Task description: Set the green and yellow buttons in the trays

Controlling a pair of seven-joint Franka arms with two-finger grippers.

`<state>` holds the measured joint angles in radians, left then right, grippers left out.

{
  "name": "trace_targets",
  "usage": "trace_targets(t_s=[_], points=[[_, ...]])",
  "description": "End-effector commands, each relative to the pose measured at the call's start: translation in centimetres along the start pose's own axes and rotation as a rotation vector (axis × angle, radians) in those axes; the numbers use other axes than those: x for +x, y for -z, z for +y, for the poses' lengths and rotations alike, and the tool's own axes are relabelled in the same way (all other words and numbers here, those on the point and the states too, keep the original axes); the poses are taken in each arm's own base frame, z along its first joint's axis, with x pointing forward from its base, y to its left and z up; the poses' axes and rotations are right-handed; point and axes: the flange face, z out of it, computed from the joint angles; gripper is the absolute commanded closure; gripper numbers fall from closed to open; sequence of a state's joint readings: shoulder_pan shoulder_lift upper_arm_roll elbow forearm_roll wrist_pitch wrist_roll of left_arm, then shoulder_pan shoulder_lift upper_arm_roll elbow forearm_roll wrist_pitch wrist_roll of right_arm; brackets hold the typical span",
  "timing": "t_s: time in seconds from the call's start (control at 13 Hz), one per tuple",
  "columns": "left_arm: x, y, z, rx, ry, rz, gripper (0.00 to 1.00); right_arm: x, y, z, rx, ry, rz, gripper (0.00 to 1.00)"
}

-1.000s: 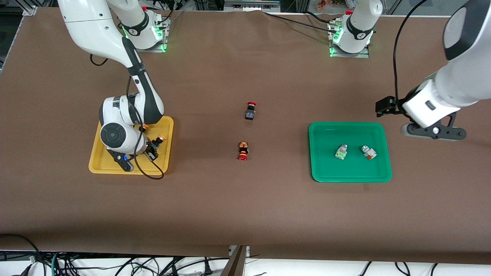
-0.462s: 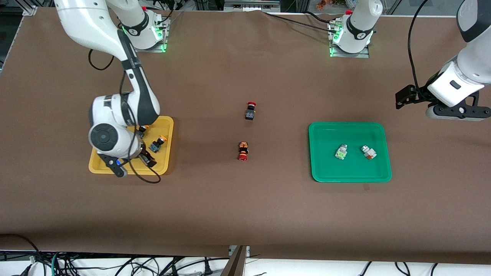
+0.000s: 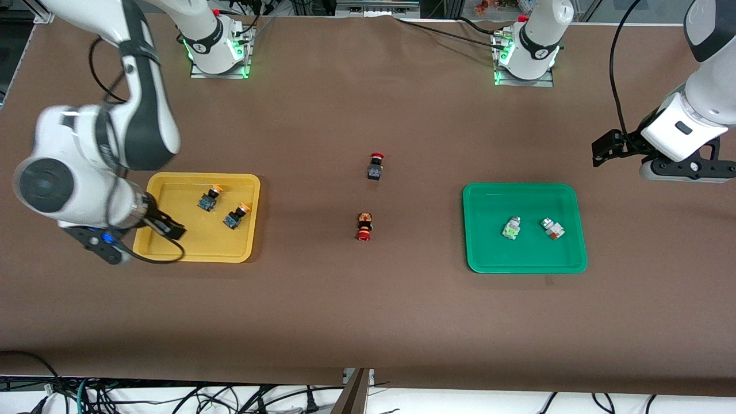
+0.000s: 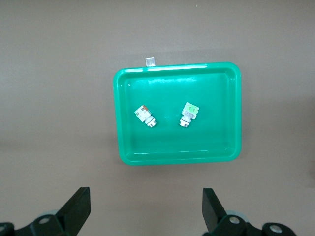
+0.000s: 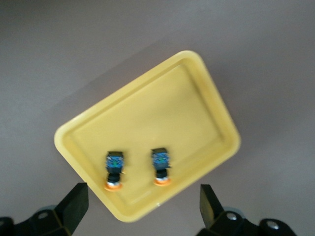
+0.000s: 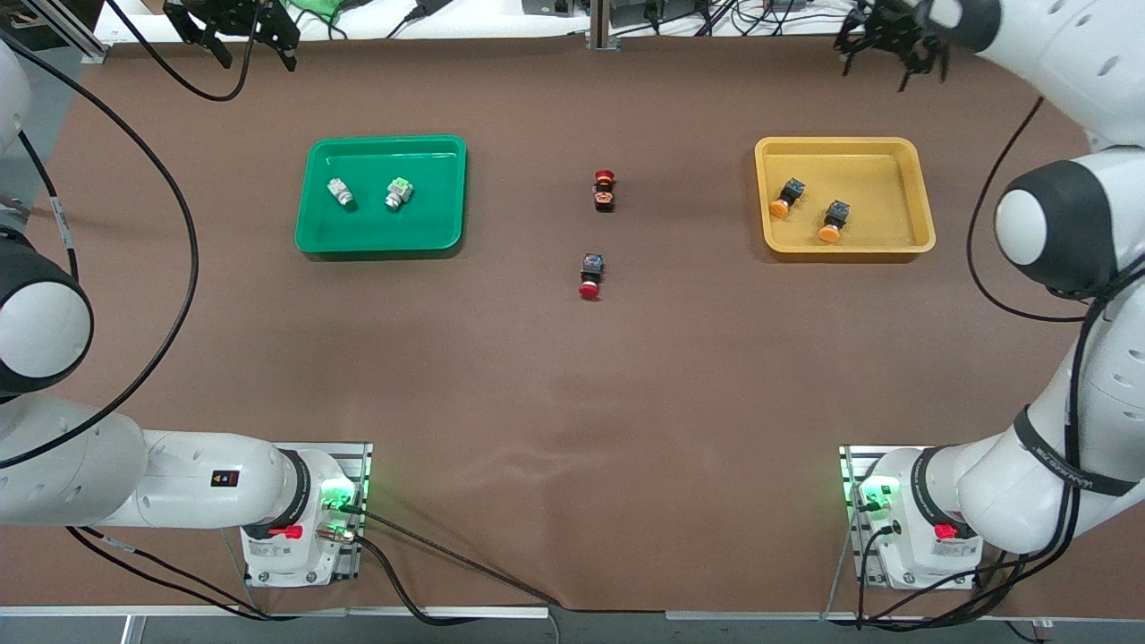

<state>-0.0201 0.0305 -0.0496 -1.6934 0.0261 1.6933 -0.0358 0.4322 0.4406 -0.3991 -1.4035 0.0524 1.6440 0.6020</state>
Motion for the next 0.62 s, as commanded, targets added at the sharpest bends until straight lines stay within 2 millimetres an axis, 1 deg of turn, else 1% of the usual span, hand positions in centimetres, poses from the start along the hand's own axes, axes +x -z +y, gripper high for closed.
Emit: trace_targets(t_s=[0.0, 0.08, 0.15, 0.23, 0.31, 0.38, 0.46, 0.54], points=[[0.6, 0.4, 0.0, 0.016, 0.006, -0.002, 0.00, -0.9, 4.3, 5.1, 0.029, 0.110, -0.038, 0.00], [0.6, 0.3, 0.1, 0.016, 0.009, -0.004, 0.00, -1.4, 5.3, 6.2, 0.036, 0.147, -0.046, 0.00], [0.6, 0.4, 0.2, 0.016, 0.010, -0.002, 0.00, -1.6, 5.8, 7.5, 0.042, 0.191, -0.050, 0.00], [0.6, 0.4, 0.3, 0.016, 0.006, -0.002, 0.00, -1.5, 6.0, 8.1, 0.049, 0.254, -0.046, 0.00], [0.6, 0.4, 0.2, 0.016, 0.005, -0.002, 0.00, -1.0, 6.5, 10.0, 0.064, 0.298, -0.046, 0.00], [0.6, 0.4, 0.3, 0.016, 0.002, -0.002, 0.00, -0.6, 6.3, 11.1, 0.084, 0.370, -0.056, 0.00], [0.6, 0.4, 0.4, 0.016, 0.002, -0.002, 0.00, -0.3, 6.0, 11.4, 0.102, 0.456, -0.066, 0.00], [0.6, 0.5, 0.6, 0.015, -0.003, 0.001, 0.00, -0.5, 5.8, 11.7, 0.123, 0.528, -0.077, 0.00]])
